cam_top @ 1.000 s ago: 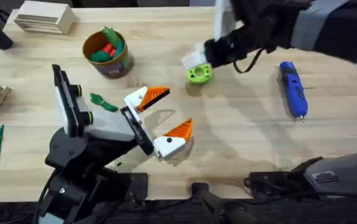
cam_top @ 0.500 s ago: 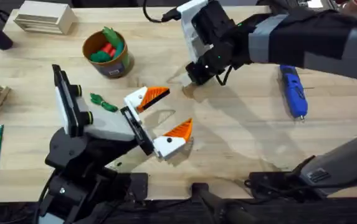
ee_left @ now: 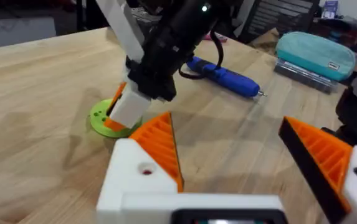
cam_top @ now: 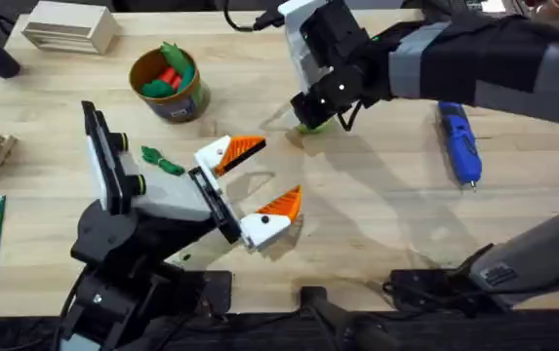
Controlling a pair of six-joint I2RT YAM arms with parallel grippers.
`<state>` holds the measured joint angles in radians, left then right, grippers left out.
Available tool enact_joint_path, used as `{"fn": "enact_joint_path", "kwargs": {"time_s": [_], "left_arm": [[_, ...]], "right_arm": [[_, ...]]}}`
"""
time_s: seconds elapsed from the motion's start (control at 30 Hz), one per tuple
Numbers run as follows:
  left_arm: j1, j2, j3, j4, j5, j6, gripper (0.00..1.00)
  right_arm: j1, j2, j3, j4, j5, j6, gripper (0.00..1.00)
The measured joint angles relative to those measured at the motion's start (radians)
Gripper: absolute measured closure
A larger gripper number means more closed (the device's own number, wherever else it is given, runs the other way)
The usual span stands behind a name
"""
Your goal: Pick up the gripper from the table and insert it into the empty holder that is missing its gripper. Then pick up a screw, insert it into the mounting hole, and use the screwdriver to tighten it. Finally, clean up the table by picking up the vegetable and placing it into the bucket.
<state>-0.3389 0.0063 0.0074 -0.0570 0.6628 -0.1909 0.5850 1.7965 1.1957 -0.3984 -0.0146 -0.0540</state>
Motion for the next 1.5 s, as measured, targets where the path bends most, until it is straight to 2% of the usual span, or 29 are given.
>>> {"fn": "enact_joint_path", "kwargs": {"time_s": [0.1,0.2,0.27,0.8,1.03,1.3,1.5], "left_arm": [[0.000,0.000,0.000,0.000,0.000,0.000,0.014],[0.000,0.000,0.000,0.000,0.000,0.000,0.014],[0.000,0.000,0.000,0.000,0.000,0.000,0.014],[0.000,0.000,0.000,0.000,0.000,0.000,0.013],[0.000,0.000,0.000,0.000,0.000,0.000,0.014],[0.000,0.000,0.000,0.000,0.000,0.000,0.014],[0.000,0.000,0.000,0.000,0.000,0.000,0.014]], "right_arm": [[0.000,0.019,0.000,-0.003,0.008,-0.001,0.779],[-0.002,0.021,0.002,-0.004,0.021,0.002,0.925],[-0.003,0.021,0.003,-0.006,0.022,0.002,0.984],[-0.003,0.007,0.003,-0.020,0.021,0.002,0.994],[-0.003,-0.132,0.014,-0.113,0.020,0.002,0.994],[0.026,-0.166,0.273,-0.452,0.009,0.000,0.994],[0.102,-0.167,0.450,-0.521,-0.082,-0.006,0.994]]}}
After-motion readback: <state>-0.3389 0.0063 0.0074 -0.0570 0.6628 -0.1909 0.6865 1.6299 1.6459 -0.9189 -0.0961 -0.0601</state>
